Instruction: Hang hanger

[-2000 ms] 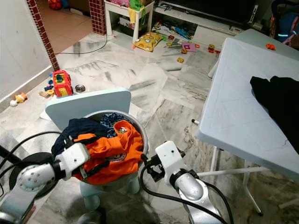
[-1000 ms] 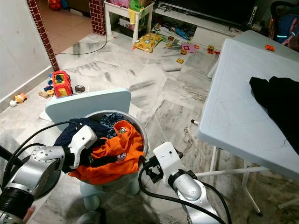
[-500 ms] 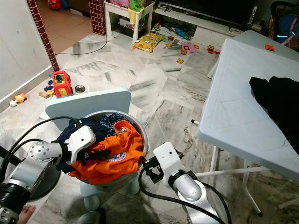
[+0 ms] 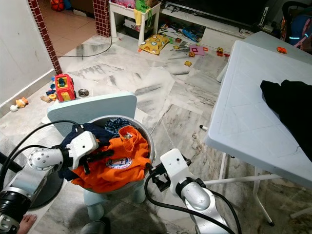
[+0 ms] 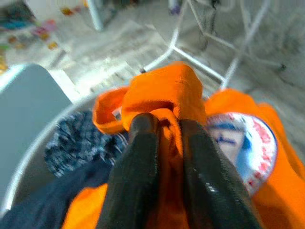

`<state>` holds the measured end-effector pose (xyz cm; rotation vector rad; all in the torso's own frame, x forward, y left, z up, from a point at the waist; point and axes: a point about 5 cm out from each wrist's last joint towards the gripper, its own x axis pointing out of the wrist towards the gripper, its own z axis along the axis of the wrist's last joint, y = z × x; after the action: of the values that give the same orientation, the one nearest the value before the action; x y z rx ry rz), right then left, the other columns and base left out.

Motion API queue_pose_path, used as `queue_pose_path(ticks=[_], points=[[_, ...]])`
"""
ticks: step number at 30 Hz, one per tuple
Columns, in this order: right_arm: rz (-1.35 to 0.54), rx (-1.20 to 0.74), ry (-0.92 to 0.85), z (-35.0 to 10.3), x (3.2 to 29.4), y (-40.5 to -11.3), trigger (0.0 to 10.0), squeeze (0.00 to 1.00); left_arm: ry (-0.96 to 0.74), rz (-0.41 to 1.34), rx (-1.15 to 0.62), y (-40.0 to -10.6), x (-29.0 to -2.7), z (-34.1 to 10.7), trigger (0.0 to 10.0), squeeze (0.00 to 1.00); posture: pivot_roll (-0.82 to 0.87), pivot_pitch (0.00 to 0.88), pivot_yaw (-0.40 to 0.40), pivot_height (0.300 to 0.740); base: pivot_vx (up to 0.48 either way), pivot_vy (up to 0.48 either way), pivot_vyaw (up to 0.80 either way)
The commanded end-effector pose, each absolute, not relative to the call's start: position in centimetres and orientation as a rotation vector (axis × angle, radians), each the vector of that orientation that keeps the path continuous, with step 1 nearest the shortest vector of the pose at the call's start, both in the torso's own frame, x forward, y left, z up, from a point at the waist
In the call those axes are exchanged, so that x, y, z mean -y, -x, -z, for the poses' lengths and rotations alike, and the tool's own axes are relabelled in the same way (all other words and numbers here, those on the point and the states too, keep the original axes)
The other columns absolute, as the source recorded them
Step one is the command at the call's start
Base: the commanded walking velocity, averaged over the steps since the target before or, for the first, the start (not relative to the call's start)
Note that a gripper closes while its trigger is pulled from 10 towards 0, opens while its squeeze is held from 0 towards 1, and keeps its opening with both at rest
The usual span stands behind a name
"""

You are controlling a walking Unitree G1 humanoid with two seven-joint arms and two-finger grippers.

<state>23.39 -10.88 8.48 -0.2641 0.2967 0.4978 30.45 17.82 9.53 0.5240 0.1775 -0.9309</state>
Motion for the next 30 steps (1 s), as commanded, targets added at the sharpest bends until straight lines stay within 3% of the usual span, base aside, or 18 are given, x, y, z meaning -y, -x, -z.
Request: queue_pose_path(ticks=[1, 10, 13, 17, 19, 30], points=[[-0.482, -0.305, 0.274, -8.3, 11.3, -23.4, 10.0, 0.0, -0.524, 0.922, -0.135, -30.8, -17.5, -10.2, 0.0, 0.0, 0.12, 0.109, -0.104, 0.74, 0.0, 0.0, 0.0], [-0.479, -0.305, 0.274, -8.2, 11.3, -23.5, 10.0, 0.0, -0.543, 0.919, -0.119, -30.9, -17.4, -10.3, 0.0, 0.0, 0.12, 0.111, -0.101, 0.74, 0.0, 0.0, 0.0], [-0.471, -0.307, 0.271, -8.2, 11.4, -23.4, 10.0, 0.0, -0.708, 0.683, 0.222, -32.5, -16.6, -14.3, 0.0, 0.0, 0.12, 0.109, -0.102, 0.74, 0.0, 0.0, 0.0], [-0.469, -0.306, 0.273, -8.1, 11.3, -23.6, 10.0, 0.0, -0.811, 0.621, 0.586, -31.7, -14.1, -18.6, 0.0, 0.0, 0.12, 0.1, -0.106, 0.74, 0.0, 0.0, 0.0], [-0.469, -0.304, 0.275, -8.1, 11.3, -23.7, 10.0, 0.0, -0.814, 0.617, 0.637, -31.4, -13.6, -19.1, 0.0, 0.0, 0.12, 0.097, -0.104, 0.74, 0.0, 0.0, 0.0], [-0.389, -0.255, 0.272, -8.7, 12.3, -24.8, 10.0, 0.0, -0.863, 0.549, 0.585, -31.7, -13.9, -16.9, 0.0, 0.0, 0.13, 0.049, -0.1, 0.74, 0.0, 0.0, 0.0]])
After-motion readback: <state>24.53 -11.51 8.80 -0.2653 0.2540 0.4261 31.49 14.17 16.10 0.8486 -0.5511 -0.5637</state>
